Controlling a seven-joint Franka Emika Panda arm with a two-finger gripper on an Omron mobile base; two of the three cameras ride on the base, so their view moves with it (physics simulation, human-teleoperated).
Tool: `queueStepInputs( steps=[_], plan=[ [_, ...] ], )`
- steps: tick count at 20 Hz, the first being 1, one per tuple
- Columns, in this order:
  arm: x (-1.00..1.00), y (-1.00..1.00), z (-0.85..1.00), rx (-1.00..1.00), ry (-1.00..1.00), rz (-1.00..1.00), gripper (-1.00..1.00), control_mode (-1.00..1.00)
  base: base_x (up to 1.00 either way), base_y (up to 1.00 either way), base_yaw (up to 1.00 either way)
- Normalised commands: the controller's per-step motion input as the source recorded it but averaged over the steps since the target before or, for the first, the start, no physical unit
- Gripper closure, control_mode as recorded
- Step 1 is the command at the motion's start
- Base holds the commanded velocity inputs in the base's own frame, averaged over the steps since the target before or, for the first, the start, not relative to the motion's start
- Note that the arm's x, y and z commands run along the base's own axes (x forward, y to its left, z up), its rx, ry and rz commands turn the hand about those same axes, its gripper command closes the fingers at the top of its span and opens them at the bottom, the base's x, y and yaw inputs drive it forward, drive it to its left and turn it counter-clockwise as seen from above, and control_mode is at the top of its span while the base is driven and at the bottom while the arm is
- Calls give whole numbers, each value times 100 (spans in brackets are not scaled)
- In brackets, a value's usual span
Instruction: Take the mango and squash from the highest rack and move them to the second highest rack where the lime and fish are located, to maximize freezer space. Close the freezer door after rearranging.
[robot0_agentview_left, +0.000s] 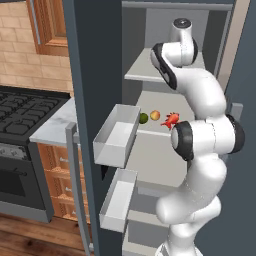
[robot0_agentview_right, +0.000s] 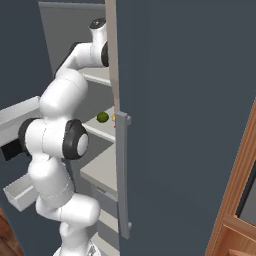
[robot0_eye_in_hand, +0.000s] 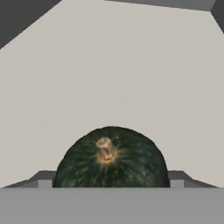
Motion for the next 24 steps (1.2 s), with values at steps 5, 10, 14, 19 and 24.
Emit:
queueStepInputs(
  steps=[5,10,14,19,24],
  plan=[
    [-98,16,20,0,-4,0,100,-100,0,0,0],
    [-100,28,0,0,0,0,100,-100,0,0,0],
    [-97,41,-4,0,0,0,100,-100,0,0,0],
    [-66,37,-41,0,10,0,100,-100,0,0,0],
    [-16,19,-45,-6,31,0,100,-100,0,0,0]
  ],
)
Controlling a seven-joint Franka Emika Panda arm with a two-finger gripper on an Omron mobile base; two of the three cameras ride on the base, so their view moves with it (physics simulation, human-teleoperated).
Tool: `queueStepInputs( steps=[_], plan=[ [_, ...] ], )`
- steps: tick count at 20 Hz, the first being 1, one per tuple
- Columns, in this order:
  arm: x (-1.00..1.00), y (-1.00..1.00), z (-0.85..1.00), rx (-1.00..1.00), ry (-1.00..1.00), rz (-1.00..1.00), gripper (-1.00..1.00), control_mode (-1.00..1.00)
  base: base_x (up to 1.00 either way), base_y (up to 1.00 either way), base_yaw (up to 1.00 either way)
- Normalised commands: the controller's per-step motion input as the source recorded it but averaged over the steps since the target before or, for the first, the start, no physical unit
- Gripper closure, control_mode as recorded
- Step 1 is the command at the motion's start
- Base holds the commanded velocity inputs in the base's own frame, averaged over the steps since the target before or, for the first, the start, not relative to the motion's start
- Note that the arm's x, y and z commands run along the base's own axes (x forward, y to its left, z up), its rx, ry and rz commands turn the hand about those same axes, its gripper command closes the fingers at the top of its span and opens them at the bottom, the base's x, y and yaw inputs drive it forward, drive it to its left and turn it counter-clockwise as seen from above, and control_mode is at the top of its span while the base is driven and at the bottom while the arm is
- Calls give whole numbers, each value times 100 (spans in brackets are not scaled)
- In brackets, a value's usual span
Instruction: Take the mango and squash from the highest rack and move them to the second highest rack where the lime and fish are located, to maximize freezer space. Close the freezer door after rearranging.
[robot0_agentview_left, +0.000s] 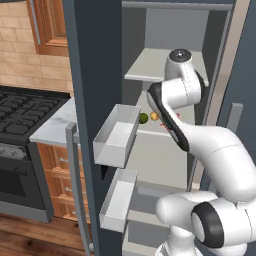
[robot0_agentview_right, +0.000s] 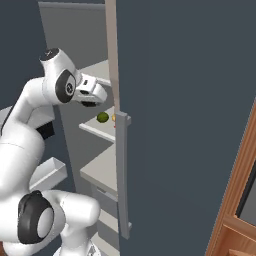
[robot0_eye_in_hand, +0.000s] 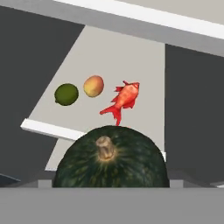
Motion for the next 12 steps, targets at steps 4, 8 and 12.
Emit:
queueStepInputs(
  steps=[4,8,12],
  plan=[
    [3,4,-44,-6,30,0,100,-100,0,0,0],
    [13,3,-50,-7,21,0,100,-100,0,0,0],
    [13,0,-43,0,16,0,100,-100,0,0,0]
  ],
)
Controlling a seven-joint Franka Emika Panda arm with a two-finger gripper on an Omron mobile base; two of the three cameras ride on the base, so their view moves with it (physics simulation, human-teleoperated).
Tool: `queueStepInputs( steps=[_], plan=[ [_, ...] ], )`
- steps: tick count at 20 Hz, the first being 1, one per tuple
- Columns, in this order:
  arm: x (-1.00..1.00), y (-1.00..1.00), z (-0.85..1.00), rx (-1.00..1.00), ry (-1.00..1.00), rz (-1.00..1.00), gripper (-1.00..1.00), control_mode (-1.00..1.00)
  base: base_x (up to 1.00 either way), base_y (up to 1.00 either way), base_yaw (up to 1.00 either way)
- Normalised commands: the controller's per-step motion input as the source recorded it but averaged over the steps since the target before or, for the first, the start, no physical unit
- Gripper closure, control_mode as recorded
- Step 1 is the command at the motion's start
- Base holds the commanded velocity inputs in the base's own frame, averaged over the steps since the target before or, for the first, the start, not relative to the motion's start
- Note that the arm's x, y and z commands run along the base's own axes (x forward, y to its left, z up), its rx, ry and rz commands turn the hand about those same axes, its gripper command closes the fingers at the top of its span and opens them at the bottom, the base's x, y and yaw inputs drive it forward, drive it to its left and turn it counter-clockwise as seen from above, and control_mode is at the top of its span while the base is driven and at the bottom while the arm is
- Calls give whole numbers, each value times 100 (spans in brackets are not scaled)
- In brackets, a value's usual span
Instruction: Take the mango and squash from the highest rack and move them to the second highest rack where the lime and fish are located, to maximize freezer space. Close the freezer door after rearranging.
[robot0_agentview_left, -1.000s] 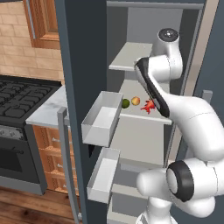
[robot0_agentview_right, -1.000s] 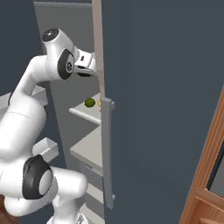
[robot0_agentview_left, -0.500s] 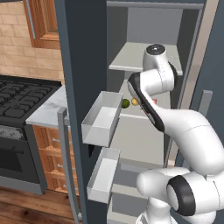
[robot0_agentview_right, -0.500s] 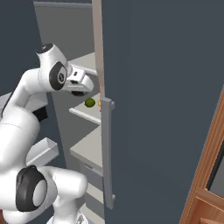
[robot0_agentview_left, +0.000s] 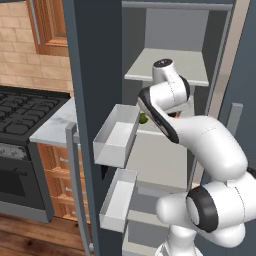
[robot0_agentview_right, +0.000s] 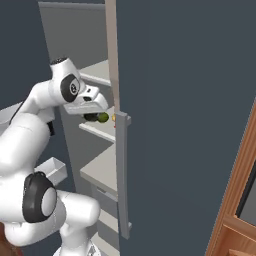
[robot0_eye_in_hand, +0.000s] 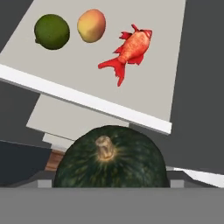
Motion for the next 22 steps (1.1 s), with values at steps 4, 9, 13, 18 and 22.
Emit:
queueStepInputs(
  steps=[4,9,13,18,22],
  plan=[
    [35,-8,-46,0,12,0,100,-100,0,0,0],
    [43,-5,-31,0,3,0,100,-100,0,0,0],
    [49,-6,-27,0,0,0,100,-100,0,0,0],
    [44,-8,-26,0,0,-4,100,-100,0,0,0],
    [45,-1,-44,0,0,-4,100,-100,0,0,0]
  ],
)
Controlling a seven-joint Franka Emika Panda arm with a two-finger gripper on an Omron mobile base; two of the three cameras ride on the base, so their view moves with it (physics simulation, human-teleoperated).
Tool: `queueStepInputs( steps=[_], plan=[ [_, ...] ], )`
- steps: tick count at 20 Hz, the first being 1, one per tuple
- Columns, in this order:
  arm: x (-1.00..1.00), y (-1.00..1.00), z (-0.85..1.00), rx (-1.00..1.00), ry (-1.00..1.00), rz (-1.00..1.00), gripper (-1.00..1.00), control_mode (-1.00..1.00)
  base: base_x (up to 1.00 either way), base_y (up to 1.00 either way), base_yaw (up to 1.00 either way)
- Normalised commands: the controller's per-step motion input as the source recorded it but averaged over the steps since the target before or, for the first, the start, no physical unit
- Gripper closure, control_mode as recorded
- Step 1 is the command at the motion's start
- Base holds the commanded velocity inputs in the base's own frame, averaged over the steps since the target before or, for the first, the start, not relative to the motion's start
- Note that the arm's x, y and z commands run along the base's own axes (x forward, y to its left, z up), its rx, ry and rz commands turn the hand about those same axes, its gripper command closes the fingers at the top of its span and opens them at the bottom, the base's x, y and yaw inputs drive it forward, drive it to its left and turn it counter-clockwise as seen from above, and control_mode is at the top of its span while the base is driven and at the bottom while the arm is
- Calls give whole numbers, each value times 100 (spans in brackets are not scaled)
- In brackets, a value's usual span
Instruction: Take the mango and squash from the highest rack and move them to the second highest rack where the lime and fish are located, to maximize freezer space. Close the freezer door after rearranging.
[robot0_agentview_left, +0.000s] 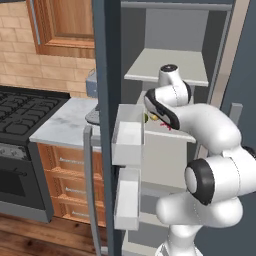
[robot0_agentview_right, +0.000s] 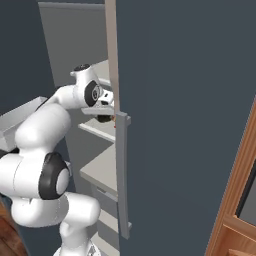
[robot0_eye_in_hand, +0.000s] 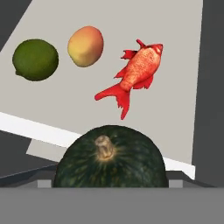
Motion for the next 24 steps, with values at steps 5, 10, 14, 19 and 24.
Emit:
queueStepInputs(
  steps=[5,10,14,19,24],
  plan=[
    [46,-1,-50,0,0,0,100,-100,0,0,0],
    [56,-6,-47,0,0,0,100,-100,0,0,0],
    [49,-9,-41,0,0,0,100,-100,0,0,0],
    [48,-11,-41,0,0,0,100,-100,0,0,0],
    [54,-7,-35,0,0,0,-100,-100,0,0,0]
  ],
)
